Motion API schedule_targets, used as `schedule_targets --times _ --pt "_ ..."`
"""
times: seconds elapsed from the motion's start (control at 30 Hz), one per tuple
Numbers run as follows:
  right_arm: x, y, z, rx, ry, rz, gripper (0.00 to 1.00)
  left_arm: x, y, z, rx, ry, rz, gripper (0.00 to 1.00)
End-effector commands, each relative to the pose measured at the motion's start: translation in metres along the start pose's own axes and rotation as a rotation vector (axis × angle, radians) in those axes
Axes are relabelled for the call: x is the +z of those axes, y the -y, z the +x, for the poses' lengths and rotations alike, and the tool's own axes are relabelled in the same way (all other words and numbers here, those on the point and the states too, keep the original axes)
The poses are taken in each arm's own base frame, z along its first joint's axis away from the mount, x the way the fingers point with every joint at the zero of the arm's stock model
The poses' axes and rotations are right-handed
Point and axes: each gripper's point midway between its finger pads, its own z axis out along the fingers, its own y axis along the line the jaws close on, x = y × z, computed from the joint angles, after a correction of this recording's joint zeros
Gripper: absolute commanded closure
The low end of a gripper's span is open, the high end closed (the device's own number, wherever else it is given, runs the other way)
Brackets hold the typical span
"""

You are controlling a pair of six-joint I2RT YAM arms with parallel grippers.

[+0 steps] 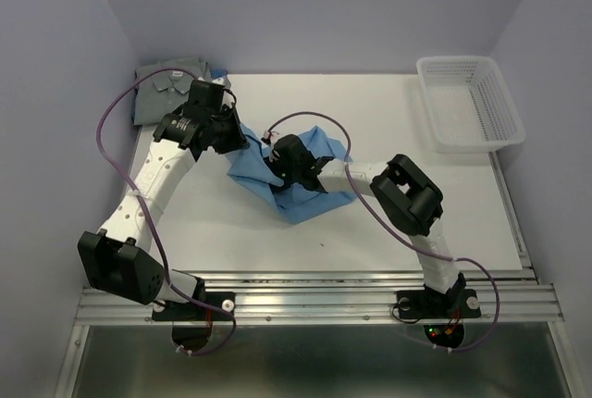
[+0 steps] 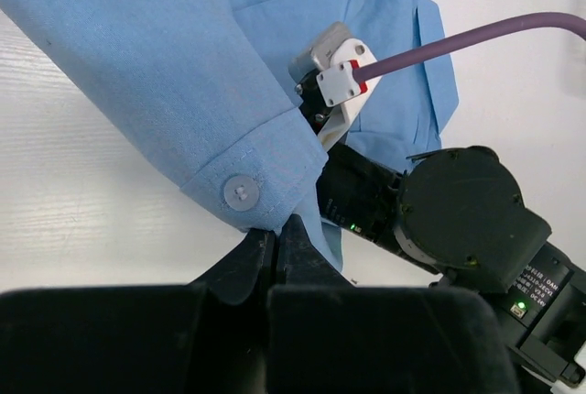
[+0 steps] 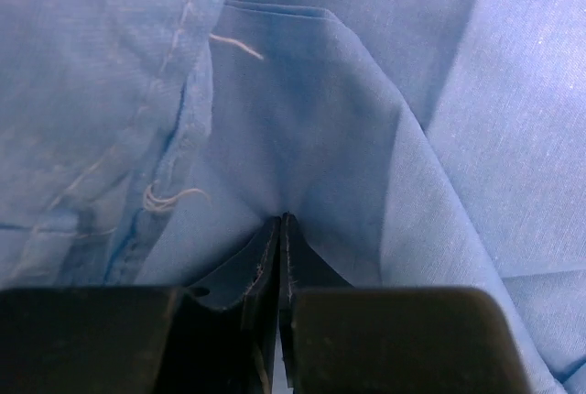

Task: Fold and stack the long sleeve shirts
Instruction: Fold the shirt

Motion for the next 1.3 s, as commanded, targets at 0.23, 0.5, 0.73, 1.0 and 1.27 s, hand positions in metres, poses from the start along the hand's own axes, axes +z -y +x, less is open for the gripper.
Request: schedule_targets --times 0.23,0.5,0.73,1.0,1.27 --pt "-0.072 0.036 -0.078 0.133 0.237 0.208 0.90 0.000 0.009 -0.009 0.070 0.016 0.025 1.00" --pt "-0.147 0.077 -0.070 0.095 0.301 0.452 0.87 0.005 0.008 0.005 0.113 -0.044 0.009 1.00" --pt "-0.178 0.132 -0.014 0.148 0.197 0.567 0.91 0.018 0.037 0.014 0.162 -0.086 0.035 1.00" --pt "-0.164 0.159 0.021 0.170 0.093 0.590 0.97 0.045 0.068 0.018 0.197 -0.129 0.048 1.00" --pt "-0.152 0.184 0.046 0.211 0.023 0.616 0.99 0.079 0.100 0.017 0.204 -0.152 0.076 1.00"
